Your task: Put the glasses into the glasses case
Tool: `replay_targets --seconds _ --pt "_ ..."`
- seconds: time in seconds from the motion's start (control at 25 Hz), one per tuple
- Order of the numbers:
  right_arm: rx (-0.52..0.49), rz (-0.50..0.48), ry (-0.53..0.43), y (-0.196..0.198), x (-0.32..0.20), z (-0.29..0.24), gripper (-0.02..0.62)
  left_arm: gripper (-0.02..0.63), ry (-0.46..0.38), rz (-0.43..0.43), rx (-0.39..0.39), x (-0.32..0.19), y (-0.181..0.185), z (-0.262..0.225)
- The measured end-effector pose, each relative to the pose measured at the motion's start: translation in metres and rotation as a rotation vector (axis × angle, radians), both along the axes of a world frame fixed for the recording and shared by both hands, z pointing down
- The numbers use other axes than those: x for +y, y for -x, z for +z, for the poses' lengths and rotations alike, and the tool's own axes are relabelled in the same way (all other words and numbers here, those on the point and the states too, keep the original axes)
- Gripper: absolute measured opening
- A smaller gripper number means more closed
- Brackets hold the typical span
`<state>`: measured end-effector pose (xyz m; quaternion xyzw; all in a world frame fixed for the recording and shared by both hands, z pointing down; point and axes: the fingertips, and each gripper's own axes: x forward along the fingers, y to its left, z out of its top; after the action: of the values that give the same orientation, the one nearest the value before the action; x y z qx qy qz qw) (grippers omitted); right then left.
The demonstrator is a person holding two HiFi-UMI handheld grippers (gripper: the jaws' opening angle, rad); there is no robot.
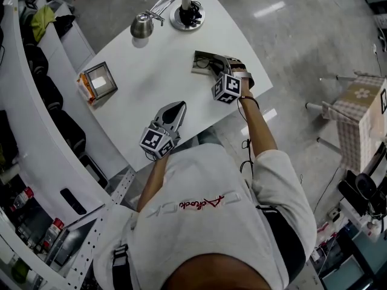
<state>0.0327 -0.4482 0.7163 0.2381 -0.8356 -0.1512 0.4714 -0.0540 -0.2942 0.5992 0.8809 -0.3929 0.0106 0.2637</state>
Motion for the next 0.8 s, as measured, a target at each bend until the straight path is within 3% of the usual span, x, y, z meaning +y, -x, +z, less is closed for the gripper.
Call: replay_targets --seconds 0.16,0.52,0.8 --pt "-0.013 0.033 -0.016 -0.004 0.011 -0.012 0.122 0.009 -0.017 0.024 0.002 0.005 -0.003 -0.005" --pt "-0.038 0.101 -0.068 -0.008 0.057 -0.029 0.009 0.009 -0.07 0.085 0.011 0.026 -0.009 -0.019" --pt "-0.097 0.18 -0.109 -0.005 0.09 -0.054 0.002 0.009 -0.122 0.155 0.017 0.05 -0.014 -0.03"
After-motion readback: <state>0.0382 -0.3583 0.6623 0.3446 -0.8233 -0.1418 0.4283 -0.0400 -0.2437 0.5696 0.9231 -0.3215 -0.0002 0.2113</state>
